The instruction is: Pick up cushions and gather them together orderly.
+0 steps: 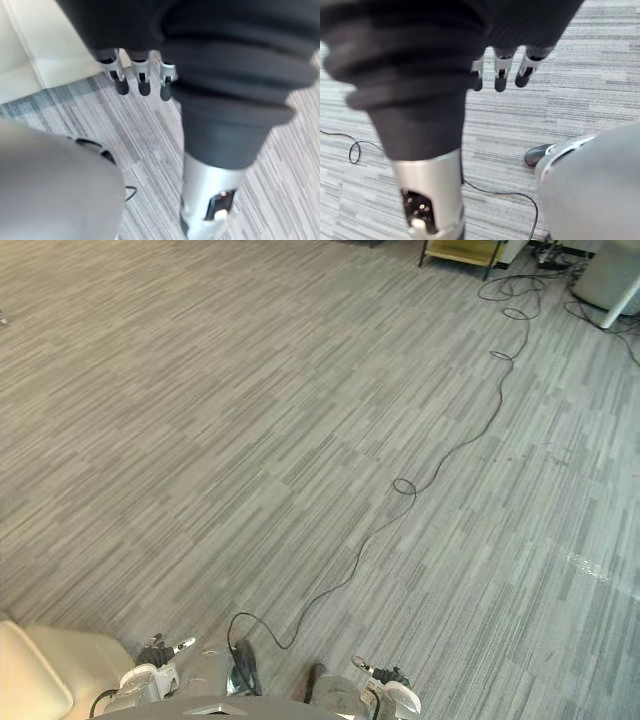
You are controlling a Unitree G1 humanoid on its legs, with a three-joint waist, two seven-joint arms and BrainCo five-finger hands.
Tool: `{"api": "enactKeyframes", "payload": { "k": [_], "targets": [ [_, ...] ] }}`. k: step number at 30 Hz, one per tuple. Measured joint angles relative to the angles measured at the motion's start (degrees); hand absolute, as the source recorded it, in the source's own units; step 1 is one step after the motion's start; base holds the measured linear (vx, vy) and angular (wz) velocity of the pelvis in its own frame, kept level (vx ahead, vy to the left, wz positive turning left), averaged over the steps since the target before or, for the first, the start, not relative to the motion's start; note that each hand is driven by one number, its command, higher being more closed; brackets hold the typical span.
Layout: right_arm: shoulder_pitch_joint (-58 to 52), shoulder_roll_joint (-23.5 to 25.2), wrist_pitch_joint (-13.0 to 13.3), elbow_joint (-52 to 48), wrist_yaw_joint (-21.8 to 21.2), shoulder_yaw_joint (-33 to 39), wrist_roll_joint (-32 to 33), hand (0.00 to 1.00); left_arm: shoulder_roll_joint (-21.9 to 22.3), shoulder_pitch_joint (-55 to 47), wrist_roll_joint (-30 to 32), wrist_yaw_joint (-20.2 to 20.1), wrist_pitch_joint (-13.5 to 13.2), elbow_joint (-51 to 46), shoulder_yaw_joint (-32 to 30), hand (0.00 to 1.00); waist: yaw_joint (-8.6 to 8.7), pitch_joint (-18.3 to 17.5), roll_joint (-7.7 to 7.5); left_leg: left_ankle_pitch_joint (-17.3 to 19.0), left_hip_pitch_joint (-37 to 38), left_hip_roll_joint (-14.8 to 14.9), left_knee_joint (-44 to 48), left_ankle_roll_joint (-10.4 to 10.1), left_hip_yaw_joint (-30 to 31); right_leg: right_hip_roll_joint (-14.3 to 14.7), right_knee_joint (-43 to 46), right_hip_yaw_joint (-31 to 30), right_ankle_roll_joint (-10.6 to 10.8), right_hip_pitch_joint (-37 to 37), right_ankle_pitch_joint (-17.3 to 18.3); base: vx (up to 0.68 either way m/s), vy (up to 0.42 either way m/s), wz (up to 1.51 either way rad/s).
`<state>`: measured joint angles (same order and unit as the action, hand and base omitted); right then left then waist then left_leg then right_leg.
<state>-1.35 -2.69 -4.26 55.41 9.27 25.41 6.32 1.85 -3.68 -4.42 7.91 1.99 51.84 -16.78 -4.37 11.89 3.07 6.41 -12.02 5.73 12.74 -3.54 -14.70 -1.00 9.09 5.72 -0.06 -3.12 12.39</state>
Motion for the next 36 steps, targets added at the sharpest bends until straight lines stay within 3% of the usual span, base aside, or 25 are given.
{"api": "enactKeyframes", "payload": {
  "k": [1, 2, 3, 6, 7, 9, 10, 11, 14, 15, 18, 20, 21, 22, 23, 24, 25, 26, 29, 31, 32, 33, 34, 35, 36],
  "targets": [
    [-0.04, -0.10, 0.01, 0.05, 0.00, -0.02, -0.01, 0.00, 0.00, -0.02, 0.00, 0.02, 0.00, -0.07, -0.12, 0.00, -0.48, -0.04, -0.04, -1.70, 0.14, -0.35, -0.63, -0.09, 1.00, -0.03, -0.32, -0.73, 0.40, -0.33, 0.24, 0.36, 0.225, -0.79],
    [-0.04, -0.17, 0.07, 0.05, -0.02, -0.12, -0.02, 0.00, -0.29, -0.20, 0.02, 0.04, 0.00, 0.05, -0.30, 0.00, -1.08, -0.35, -0.17, -5.70, 0.66, -1.04, -0.76, 0.18, 2.20, -0.22, -0.84, -2.52, 1.29, -1.06, 0.78, 0.24, 0.165, -0.61],
    [-0.04, -0.16, 0.08, 0.08, -0.02, -0.16, -0.04, 0.00, -0.70, -0.17, 0.02, 0.03, 0.03, 0.09, -0.63, 0.00, -1.14, -0.40, -1.00, -5.47, 0.77, -1.78, -0.45, 1.97, 1.85, -0.94, -0.81, -3.50, 1.69, -1.03, 1.03, 0.44, 0.268, -0.55],
    [0.18, 0.71, 0.05, 1.16, -0.17, -0.34, -0.04, 0.00, -2.22, -0.31, 0.03, 0.14, 0.15, 0.85, -1.47, 0.00, -0.53, -1.80, -3.26, 1.03, -0.70, -3.43, 5.75, 4.26, -0.04, -3.64, 1.96, -5.49, 3.00, -0.30, 1.80, 0.42, 0.213, -0.29],
    [-0.15, 1.18, 0.08, 1.38, -0.34, 0.18, -0.04, 0.00, -3.22, -0.66, 0.04, 0.20, 0.59, 2.27, -1.94, 0.00, -0.84, -2.64, -4.02, 4.62, -0.26, -3.79, 8.88, 5.73, -1.65, -4.86, 8.27, -7.06, 5.21, 1.72, 3.34, 0.46, 0.227, -0.37],
    [0.00, 1.40, 0.17, 1.36, -0.40, 0.09, -0.03, 0.00, -3.86, -0.87, 0.04, 0.57, 0.97, 3.61, -1.75, 0.00, -0.68, -2.76, -4.32, 6.48, 1.76, -4.46, 9.00, 6.52, -2.94, -5.60, 18.69, -8.11, 8.41, 5.49, 4.50, 0.39, 0.180, -0.28],
    [0.03, 1.43, 0.25, 1.43, -0.50, -0.07, -0.03, 0.00, -4.29, -1.12, 0.06, 0.63, 1.40, 4.07, -0.77, 0.00, -0.15, -2.67, -4.37, 7.50, 4.38, -5.26, 8.01, 7.32, -3.42, -6.65, 29.68, -7.99, 11.89, 9.47, 2.15, 0.50, 0.168, -0.10],
    [-0.09, 1.51, 0.26, 1.72, -0.57, -0.26, 0.14, 0.00, -4.43, -1.81, 0.06, 0.68, 1.45, 4.02, 0.21, 0.00, 0.58, -2.41, -4.04, 8.12, 8.11, -5.68, 6.18, 7.59, -3.45, -8.04, 38.32, -6.02, 13.69, 12.02, -1.81, 0.48, 0.146, 0.00],
    [-0.04, 1.31, 0.44, 0.44, -0.55, -0.65, 0.18, 0.00, -4.81, -2.88, 0.06, 0.74, 1.63, 3.96, 1.89, 0.00, 1.72, -2.17, -3.50, 8.12, 15.88, -5.67, 1.74, 7.60, -2.62, -11.46, 49.69, 2.80, 10.81, 14.92, -2.10, 0.39, 0.042, 0.09],
    [0.02, 1.26, 0.44, 0.32, -0.52, -0.58, 0.06, 0.00, -4.94, -2.65, 0.06, 0.86, 1.88, 3.93, 2.46, 0.00, 1.62, -1.84, -3.37, 8.11, 19.89, -5.38, -1.30, 7.58, -2.40, -11.88, 50.70, 5.62, 7.41, 16.18, 0.18, 0.30, -0.036, 0.01],
    [0.30, 1.13, 0.72, -0.52, -0.53, -0.46, 0.16, 0.00, -5.10, -2.43, 0.05, 1.34, 1.90, 3.86, 3.53, 0.00, 2.85, -1.57, -3.05, 8.10, 25.03, -3.55, -4.38, 7.56, -2.36, -10.77, 42.87, 10.92, 3.66, 20.25, 4.58, 0.34, -0.132, 0.00],
    [0.91, 0.90, 0.84, -0.55, -0.51, -0.45, 0.15, 0.00, -5.05, -2.07, 0.06, 1.54, 1.90, 3.87, 3.85, 0.00, 3.67, -1.32, -2.87, 8.10, 26.19, -2.19, -4.56, 7.56, -2.01, -8.86, 32.66, 12.50, 2.62, 22.50, 3.42, 0.35, -0.217, 0.07],
    [1.05, 0.88, 0.75, -0.51, -0.48, -0.45, 0.13, 0.00, -5.03, -1.93, 0.07, 1.70, 1.88, 3.88, 4.20, 0.00, 4.12, -1.15, -3.02, 8.07, 27.25, -1.48, -5.27, 7.50, -1.34, -7.41, 23.30, 12.34, 1.93, 23.28, 0.05, 0.47, -0.322, 0.28],
    [1.21, 1.06, 0.68, -0.52, -0.43, -0.48, 0.11, 0.00, -5.06, -1.48, 0.13, 1.68, 1.86, 3.82, 4.31, 0.00, 4.51, -0.64, -3.84, 8.31, 29.18, -1.41, -6.36, 6.91, -0.56, -6.77, 11.33, 11.27, 2.73, 23.06, -6.44, 0.42, -0.294, 0.34],
    [0.86, 1.07, 0.63, -0.42, -0.43, -0.47, 0.10, 0.00, -5.10, -1.41, 0.19, 1.68, 1.78, 3.79, 4.45, 0.00, 4.80, -0.58, -4.29, 8.50, 29.90, -1.54, -6.76, 6.12, -0.21, -6.55, 7.39, 10.18, 4.09, 22.71, -11.90, 0.37, -0.255, 0.44],
    [0.28, 1.16, 0.53, -0.29, -0.44, -0.32, 0.11, 0.00, -5.00, -1.16, 0.18, 1.66, 1.67, 3.87, 4.43, 0.00, 5.42, -0.37, -4.57, 8.36, 31.26, -1.52, -8.03, 4.66, 1.00, -6.38, 4.43, 10.15, 4.81, 21.22, -19.63, 0.37, -0.264, 0.14],
    [1.66, 0.50, 0.48, -0.26, -0.39, 0.46, -0.02, 0.00, -3.68, 0.16, 0.27, 1.35, 1.71, 4.67, 4.58, 0.00, 4.90, 0.67, -2.88, 7.50, 30.99, -0.94, -9.35, 2.93, 3.39, -4.85, 6.54, 9.69, 3.60, 22.16, -16.32, 0.38, -0.284, -0.08],
    [2.63, 0.51, 0.41, -0.42, -0.37, 0.66, -0.02, 0.00, -3.03, 0.58, 0.30, 1.24, 1.57, 4.98, 4.36, 0.00, 4.96, 1.28, -2.76, 5.79, 31.16, -1.64, -9.89, 2.34, 5.33, -4.46, 9.47, 8.72, 3.41, 23.35, -13.68, 0.33, -0.268, -0.25],
    [1.91, 1.30, 0.30, -0.54, -0.38, 2.14, 0.02, 0.00, -2.01, 0.91, 1.00, 1.01, 1.34, 5.36, 3.16, 0.00, 4.84, 1.38, -2.39, 4.07, 32.91, 0.57, -6.38, 0.37, 5.10, -2.97, 14.08, 9.72, 1.03, 21.63, -8.53, 0.33, -0.219, -0.07],
    [1.21, 1.57, 0.34, -0.94, -0.38, 2.36, 0.01, 0.00, -1.19, 0.83, 1.30, 0.43, 1.32, 5.03, 2.04, 0.00, 4.73, 0.88, -1.70, 3.72, 30.46, 2.64, 2.82, -0.36, 5.98, -1.57, 13.45, 10.51, 0.29, 18.85, -7.02, 0.31, -0.156, -0.04],
    [0.27, 1.99, 0.34, -2.39, -0.36, 2.36, 0.05, 0.00, -1.17, 0.82, 1.30, 0.36, 1.34, 4.91, 1.69, 0.00, 5.11, 0.59, -1.49, 2.05, 25.92, 3.80, 13.08, -3.06, 8.01, -1.03, 12.50, 10.82, -0.54, 16.97, -6.45, 0.25, -0.105, 0.04],
    [-0.26, 2.22, 0.35, -3.14, -0.35, 2.31, 0.09, 0.00, -1.02, 0.77, 1.30, 0.36, 1.36, 4.83, 1.54, 0.00, 5.13, 0.40, -1.13, 0.44, 23.77, 4.33, 17.79, -4.81, 9.02, -0.56, 12.02, 10.84, -0.80, 16.23, -6.29, 0.32, -0.099, -0.07],
    [-1.15, 2.19, 0.38, -4.50, -0.36, 2.13, 0.20, 0.00, -0.60, 0.68, 1.29, 0.40, 1.43, 4.47, 0.71, 0.00, 4.91, 0.02, -0.18, -4.53, 19.69, 5.44, 26.59, -6.46, 10.22, 0.51, 10.90, 10.61, -1.50, 14.57, -5.87, 0.37, -0.045, -0.34],
    [-1.83, 2.02, 0.44, -5.46, -0.33, 1.53, 0.28, 0.00, -0.03, 0.22, 1.28, 0.42, 1.43, 3.69, -0.13, 0.00, 4.46, -0.04, 0.79, -10.32, 14.71, 7.73, 37.73, -5.90, 9.52, 2.47, 8.75, 8.86, -4.21, 11.56, -5.06, 0.46, -0.017, -0.55],
    [-1.88, 2.19, 0.43, -5.39, -0.27, 1.55, 0.39, 0.00, 0.34, 0.19, 1.27, 0.34, 1.45, 3.25, -0.44, 0.00, 4.24, -0.34, 1.44, -6.49, 11.25, 9.04, 44.74, -4.72, 7.94, 3.49, 7.61, 7.51, -5.21, 9.06, -4.40, 0.40, 0.018, -0.53]
  ]
}}
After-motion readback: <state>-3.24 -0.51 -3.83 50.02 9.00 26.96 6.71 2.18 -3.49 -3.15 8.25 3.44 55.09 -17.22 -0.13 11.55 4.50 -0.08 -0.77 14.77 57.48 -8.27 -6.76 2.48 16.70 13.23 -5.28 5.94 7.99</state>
